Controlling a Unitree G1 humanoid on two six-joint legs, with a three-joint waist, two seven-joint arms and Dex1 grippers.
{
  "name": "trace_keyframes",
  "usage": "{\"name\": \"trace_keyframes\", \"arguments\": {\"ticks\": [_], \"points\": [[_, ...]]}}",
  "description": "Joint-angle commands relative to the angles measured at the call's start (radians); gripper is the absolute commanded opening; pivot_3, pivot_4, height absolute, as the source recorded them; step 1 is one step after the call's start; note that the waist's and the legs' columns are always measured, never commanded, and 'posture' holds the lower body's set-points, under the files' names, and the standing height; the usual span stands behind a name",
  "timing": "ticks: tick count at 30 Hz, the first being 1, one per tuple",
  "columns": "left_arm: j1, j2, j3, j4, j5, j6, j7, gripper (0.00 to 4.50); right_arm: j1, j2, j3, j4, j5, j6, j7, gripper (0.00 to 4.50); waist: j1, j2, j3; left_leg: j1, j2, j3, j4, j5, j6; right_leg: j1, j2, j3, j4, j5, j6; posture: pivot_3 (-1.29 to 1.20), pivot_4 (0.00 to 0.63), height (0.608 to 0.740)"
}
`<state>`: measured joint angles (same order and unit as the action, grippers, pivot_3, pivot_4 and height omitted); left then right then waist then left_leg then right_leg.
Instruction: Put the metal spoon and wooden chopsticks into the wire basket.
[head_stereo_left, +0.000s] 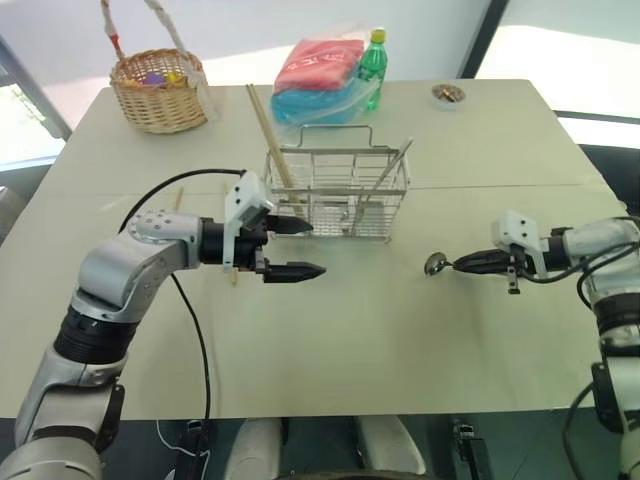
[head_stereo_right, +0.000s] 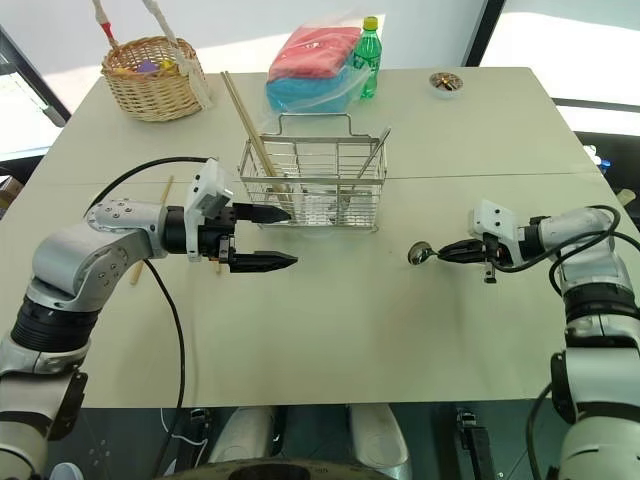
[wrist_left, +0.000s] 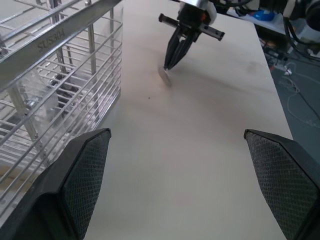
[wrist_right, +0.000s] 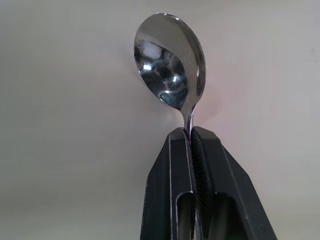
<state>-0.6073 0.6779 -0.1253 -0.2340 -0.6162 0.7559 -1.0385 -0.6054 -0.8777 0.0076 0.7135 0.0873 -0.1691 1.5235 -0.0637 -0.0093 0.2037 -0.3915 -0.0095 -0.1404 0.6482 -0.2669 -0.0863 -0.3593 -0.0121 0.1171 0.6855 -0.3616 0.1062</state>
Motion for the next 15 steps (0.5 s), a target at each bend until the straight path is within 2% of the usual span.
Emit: {"name": "trace_keyframes", "arguments": {"ticks": [1,4,7,11,15], "points": [[-0.029,-0.002,0.03,0.003,0.004,-0.021,-0.002,4.5,0.094,-0.068,-0.091,-0.249,0.131,0.183,0.013,0.02,0.005,0.0,0.0,0.0,0.0,0.0,0.0,0.0,0.0,0.0,0.0,0.0,0.0,0.0,0.0,0.0,0.15,0.74],[-0.043,-0.009,0.034,0.02,0.004,-0.023,-0.003,4.5,0.15,-0.109,-0.159,-0.422,0.239,0.347,0.002,0.02,0.005,0.001,0.001,-0.001,0.0,0.0,0.001,0.0,0.0,-0.001,0.0,0.0,0.0,0.0,0.0,0.0,0.15,0.74],[-0.056,-0.018,0.041,0.035,0.004,-0.029,-0.001,4.5,0.137,-0.116,-0.22,-0.54,0.341,0.506,-0.05,0.02,0.0,0.001,0.001,-0.001,0.0,0.001,0.001,0.0,0.0,-0.001,0.0,0.0,0.001,0.0,0.0,0.0,0.15,0.74],[-0.07,-0.028,0.058,0.033,-0.002,-0.033,0.01,4.5,0.03,-0.081,-0.267,-0.631,0.466,0.69,-0.162,0.02,-0.003,0.001,0.001,0.0,0.0,0.001,0.001,0.0,0.0,-0.001,0.0,0.0,0.001,0.0,0.0,0.0,0.15,0.74],[-0.084,-0.034,0.087,0.019,-0.013,-0.027,0.026,4.5,-0.108,0.017,-0.282,-0.68,0.559,0.81,-0.324,0.02,-0.004,0.001,0.001,-0.001,0.0,0.0,0.0,0.0,0.0,-0.002,0.0,0.0,0.0,0.0,0.0,0.0,0.15,0.74]]}}
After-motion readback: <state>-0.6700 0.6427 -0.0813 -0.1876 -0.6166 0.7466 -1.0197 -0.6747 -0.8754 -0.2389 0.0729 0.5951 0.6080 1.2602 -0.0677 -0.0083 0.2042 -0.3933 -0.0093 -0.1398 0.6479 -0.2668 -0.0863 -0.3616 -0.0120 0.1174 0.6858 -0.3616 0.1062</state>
